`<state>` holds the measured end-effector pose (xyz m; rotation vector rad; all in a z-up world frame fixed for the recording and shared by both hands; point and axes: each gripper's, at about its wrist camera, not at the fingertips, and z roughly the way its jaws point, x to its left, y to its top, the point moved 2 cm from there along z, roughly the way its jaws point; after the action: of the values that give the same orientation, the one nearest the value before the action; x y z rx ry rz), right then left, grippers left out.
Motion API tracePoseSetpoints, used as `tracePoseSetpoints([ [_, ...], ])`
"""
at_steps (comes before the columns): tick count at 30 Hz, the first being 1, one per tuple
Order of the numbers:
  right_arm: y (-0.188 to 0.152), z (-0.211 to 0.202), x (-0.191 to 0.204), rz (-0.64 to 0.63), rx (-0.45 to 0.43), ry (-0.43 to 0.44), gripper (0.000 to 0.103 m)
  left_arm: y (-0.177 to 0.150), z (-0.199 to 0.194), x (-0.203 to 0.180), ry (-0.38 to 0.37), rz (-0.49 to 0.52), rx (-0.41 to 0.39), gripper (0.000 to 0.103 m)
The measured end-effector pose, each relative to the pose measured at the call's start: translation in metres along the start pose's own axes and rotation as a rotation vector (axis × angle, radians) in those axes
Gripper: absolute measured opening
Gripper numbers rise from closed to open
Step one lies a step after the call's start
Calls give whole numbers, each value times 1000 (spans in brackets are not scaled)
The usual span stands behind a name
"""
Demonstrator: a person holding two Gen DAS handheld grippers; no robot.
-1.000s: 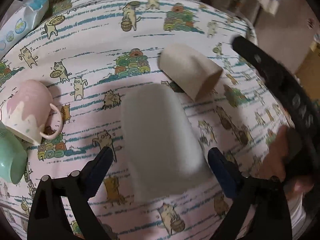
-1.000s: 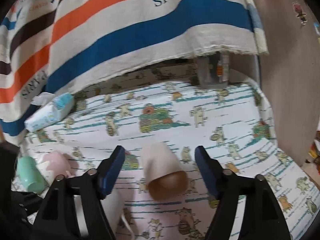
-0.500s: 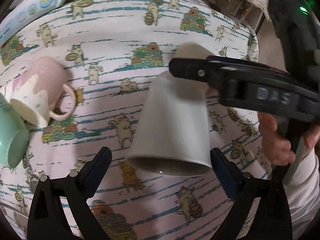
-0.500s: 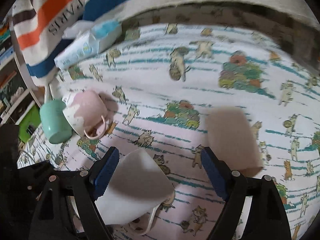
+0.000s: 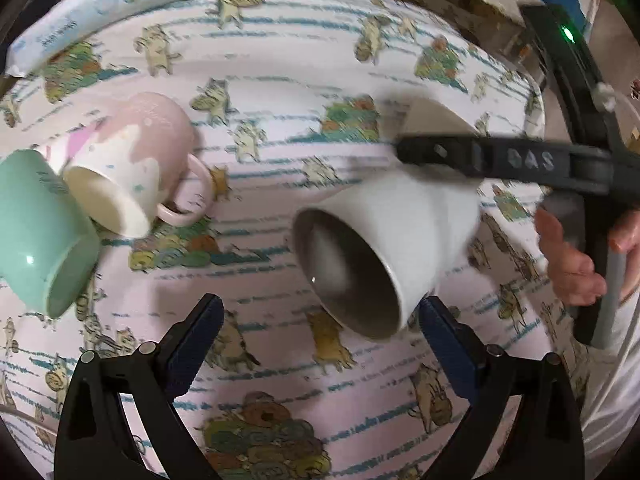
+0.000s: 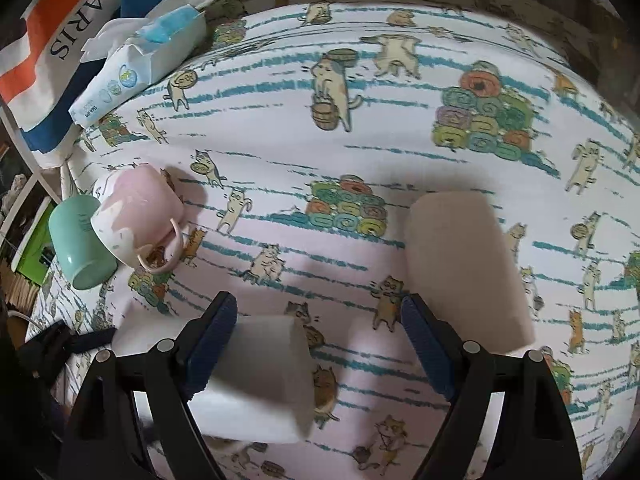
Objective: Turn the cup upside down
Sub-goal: 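Grasp the white mug with the right tool while the left tool releases it, then rotate the white mug in the right tool so its bottom faces up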
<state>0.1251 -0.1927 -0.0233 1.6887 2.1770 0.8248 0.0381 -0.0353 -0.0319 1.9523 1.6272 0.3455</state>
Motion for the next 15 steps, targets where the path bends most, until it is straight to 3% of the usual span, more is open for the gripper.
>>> tracePoseSetpoints([
  [10,-32,-23,-15,-17,28,-52,85,18,-1,14,102,-30,-79,98],
  [15,-56,-19,-12,-20,57,-61,85,35,5,20,106,-62,-94,97],
])
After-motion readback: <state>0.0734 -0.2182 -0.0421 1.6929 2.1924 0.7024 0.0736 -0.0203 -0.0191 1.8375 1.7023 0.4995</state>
